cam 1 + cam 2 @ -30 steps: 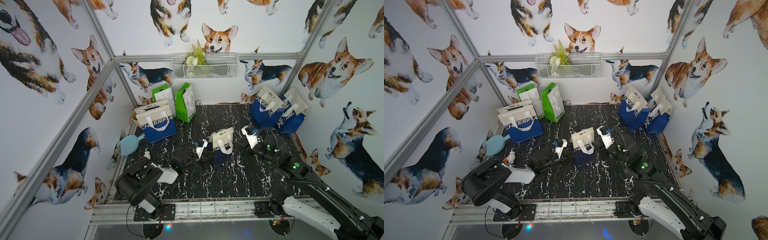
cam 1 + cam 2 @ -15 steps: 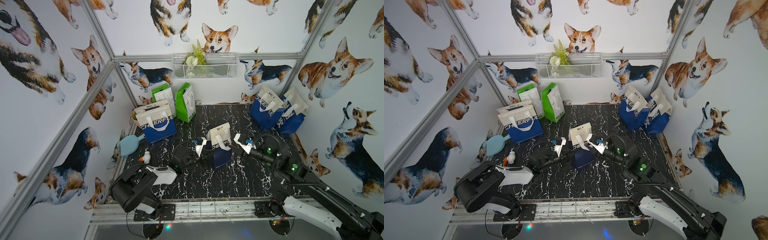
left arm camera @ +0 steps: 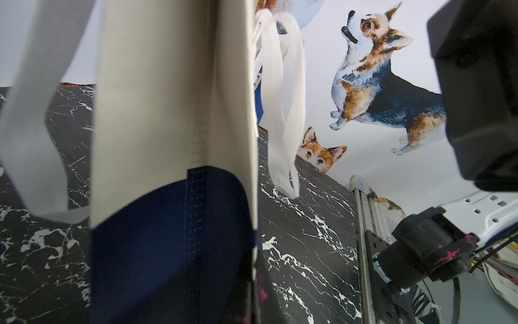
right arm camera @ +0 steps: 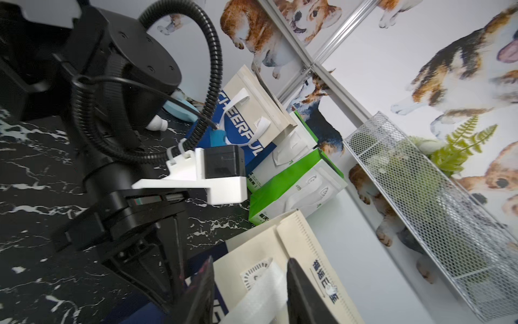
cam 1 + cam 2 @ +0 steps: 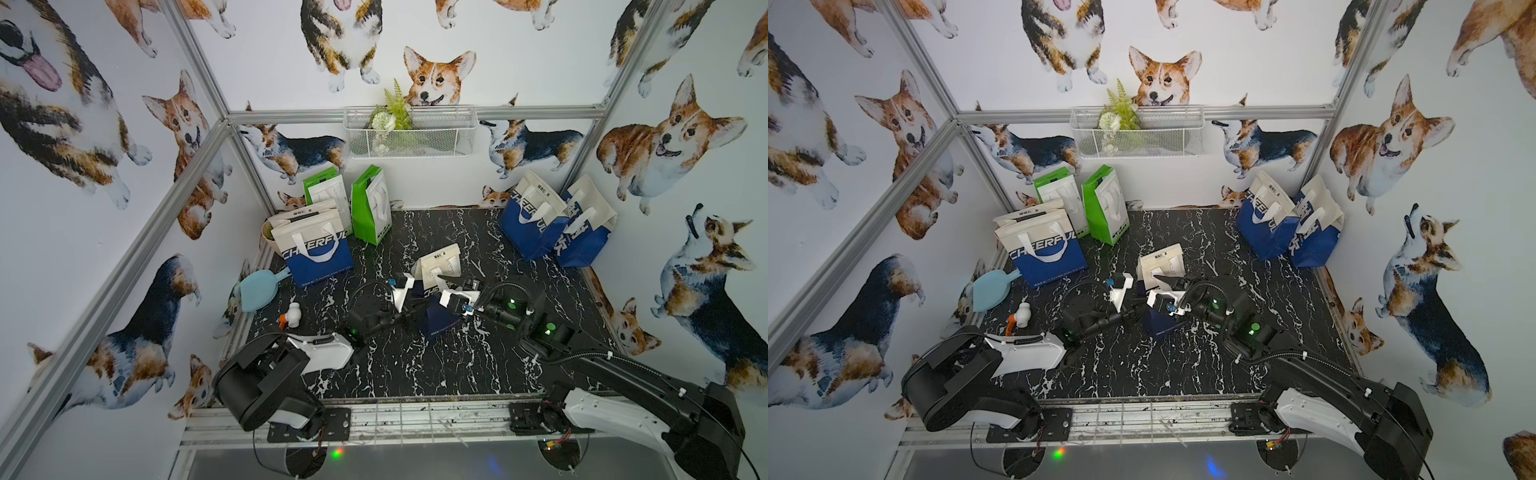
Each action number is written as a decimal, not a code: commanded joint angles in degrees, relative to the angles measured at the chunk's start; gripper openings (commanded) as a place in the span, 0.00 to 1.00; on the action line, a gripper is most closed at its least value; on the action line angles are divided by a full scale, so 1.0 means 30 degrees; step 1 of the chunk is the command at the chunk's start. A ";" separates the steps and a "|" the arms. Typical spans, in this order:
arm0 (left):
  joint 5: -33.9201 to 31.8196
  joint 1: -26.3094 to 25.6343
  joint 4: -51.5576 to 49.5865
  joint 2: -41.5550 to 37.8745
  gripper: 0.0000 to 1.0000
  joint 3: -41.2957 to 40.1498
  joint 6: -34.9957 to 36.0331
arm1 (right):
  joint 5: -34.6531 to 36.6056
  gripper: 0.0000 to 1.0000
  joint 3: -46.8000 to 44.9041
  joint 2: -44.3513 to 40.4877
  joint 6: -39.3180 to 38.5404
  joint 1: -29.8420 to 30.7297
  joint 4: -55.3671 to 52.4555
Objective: Open the takeout bag
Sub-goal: Open the takeout bag at the center of the board.
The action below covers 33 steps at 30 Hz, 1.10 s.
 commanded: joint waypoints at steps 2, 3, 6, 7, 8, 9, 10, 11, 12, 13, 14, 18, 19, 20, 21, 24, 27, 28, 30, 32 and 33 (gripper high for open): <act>0.0214 -0.0045 0.1136 -0.0172 0.00 0.0160 -0.0057 | 0.1182 0.44 0.0646 0.0842 -0.2415 0.0059 0.1754; 0.0250 -0.0061 0.1109 -0.0132 0.00 0.0169 -0.0035 | 0.1340 0.44 0.0791 0.1091 -0.2639 0.0045 0.1733; 0.0303 -0.0084 0.1106 -0.0099 0.00 0.0173 0.0024 | 0.1191 0.44 0.0838 0.1570 -0.2851 0.0046 0.2085; 0.0306 -0.0116 0.1106 -0.0099 0.00 0.0169 0.0016 | 0.1055 0.44 0.0897 0.1716 -0.2819 0.0052 0.2056; 0.0303 -0.0100 0.1106 -0.0113 0.00 0.0184 0.0086 | 0.1018 0.44 0.0979 0.1833 -0.2774 0.0045 0.2094; 0.0303 -0.0122 0.1106 -0.0125 0.00 0.0169 0.0131 | 0.1094 0.44 0.1066 0.1926 -0.2721 0.0045 0.2166; 0.0274 -0.0123 0.1076 -0.0128 0.00 0.0162 0.0177 | 0.1253 0.43 0.1104 0.2017 -0.2748 0.0052 0.2385; 0.0237 -0.0127 0.1026 -0.0128 0.00 0.0169 0.0205 | 0.1512 0.43 0.1105 0.2134 -0.2800 0.0047 0.2740; 0.0241 -0.0139 0.1018 -0.0128 0.00 0.0169 0.0221 | 0.1717 0.43 0.1105 0.2203 -0.2863 0.0045 0.3065; 0.0244 -0.0138 0.1018 -0.0100 0.00 0.0169 0.0241 | 0.1952 0.43 0.1105 0.2327 -0.2949 0.0046 0.3374; 0.0255 -0.0147 0.1018 -0.0073 0.00 0.0169 0.0236 | 0.2110 0.43 0.1120 0.2413 -0.3060 0.0046 0.3501; 0.0303 -0.0158 0.0930 -0.0039 0.00 0.0283 0.0237 | 0.2173 0.43 0.1390 0.2418 -0.3617 0.0045 0.2812; 0.0303 -0.0167 0.0930 -0.0040 0.00 0.0276 0.0256 | 0.2297 0.43 0.1369 0.2418 -0.3689 0.0046 0.2887; 0.0312 -0.0152 0.0930 -0.0036 0.00 0.0270 0.0267 | 0.2361 0.43 0.1394 0.2418 -0.3759 0.0063 0.2847; 0.0303 -0.0160 0.0930 -0.0020 0.00 0.0273 0.0265 | 0.2437 0.43 0.1448 0.2418 -0.3858 0.0046 0.2762; 0.0277 -0.0196 0.0802 0.0018 0.00 0.0314 0.0273 | 0.2441 0.43 0.1748 0.3084 -0.3929 0.0045 0.1848; 0.0330 -0.0209 0.0666 -0.0025 0.00 0.0374 0.0323 | 0.2089 0.43 0.2043 0.3255 -0.4038 0.0048 0.0766; 0.0303 -0.0213 0.0666 -0.0077 0.00 0.0367 0.0378 | 0.2001 0.43 0.2014 0.3296 -0.4094 0.0068 0.0905; 0.0246 -0.0238 0.0587 -0.0126 0.00 0.0316 0.0490 | 0.2114 0.43 0.1977 0.3435 -0.4025 0.0047 0.1145; 0.0215 -0.0243 0.0471 -0.0208 0.00 0.0317 0.0583 | 0.2634 0.43 0.2013 0.3601 -0.4143 0.0068 0.1494; 0.0186 -0.0245 0.0418 -0.0241 0.00 0.0316 0.0615 | 0.2985 0.43 0.1984 0.3676 -0.4264 0.0048 0.1766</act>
